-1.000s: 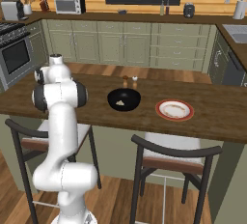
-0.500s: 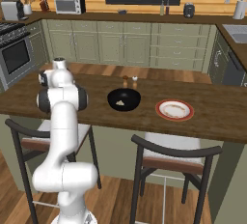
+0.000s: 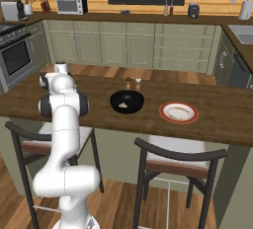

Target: Pick the chicken drumstick and garlic from their plates and place them in the bowl. Then put the bowl in the fridge.

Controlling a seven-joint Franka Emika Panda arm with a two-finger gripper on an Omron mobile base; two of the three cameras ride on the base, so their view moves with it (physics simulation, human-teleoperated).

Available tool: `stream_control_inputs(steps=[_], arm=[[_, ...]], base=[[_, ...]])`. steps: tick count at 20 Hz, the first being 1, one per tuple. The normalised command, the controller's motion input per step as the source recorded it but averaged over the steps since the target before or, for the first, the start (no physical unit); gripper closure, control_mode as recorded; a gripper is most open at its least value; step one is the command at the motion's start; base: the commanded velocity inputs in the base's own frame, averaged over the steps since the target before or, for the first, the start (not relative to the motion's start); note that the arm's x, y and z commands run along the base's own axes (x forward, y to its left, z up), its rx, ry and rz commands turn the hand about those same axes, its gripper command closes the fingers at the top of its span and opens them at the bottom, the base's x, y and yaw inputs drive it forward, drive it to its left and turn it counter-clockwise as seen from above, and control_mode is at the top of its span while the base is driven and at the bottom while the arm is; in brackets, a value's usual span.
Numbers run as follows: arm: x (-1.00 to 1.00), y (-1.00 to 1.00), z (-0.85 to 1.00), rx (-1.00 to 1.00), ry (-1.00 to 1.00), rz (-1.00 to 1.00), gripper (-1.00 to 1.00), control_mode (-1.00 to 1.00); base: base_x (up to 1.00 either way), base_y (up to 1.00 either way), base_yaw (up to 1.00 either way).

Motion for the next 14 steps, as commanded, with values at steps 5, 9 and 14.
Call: stream_control_inputs(steps=[5, 9, 14], arm=[[-0.96, -0.23, -0.38, 0.0, 0.0, 0.01, 1.0, -1.0], [-0.75, -0.42, 0.2, 0.0, -0.07, 0.0, 1.0, -1.0], [-0.8, -0.64, 0.47, 0.0, -0.08, 0.02, 1.0, -1.0]], base=[[0.0, 0.0, 0.0], [0.0, 0.0, 0.0], [0.0, 0.0, 0.0]])
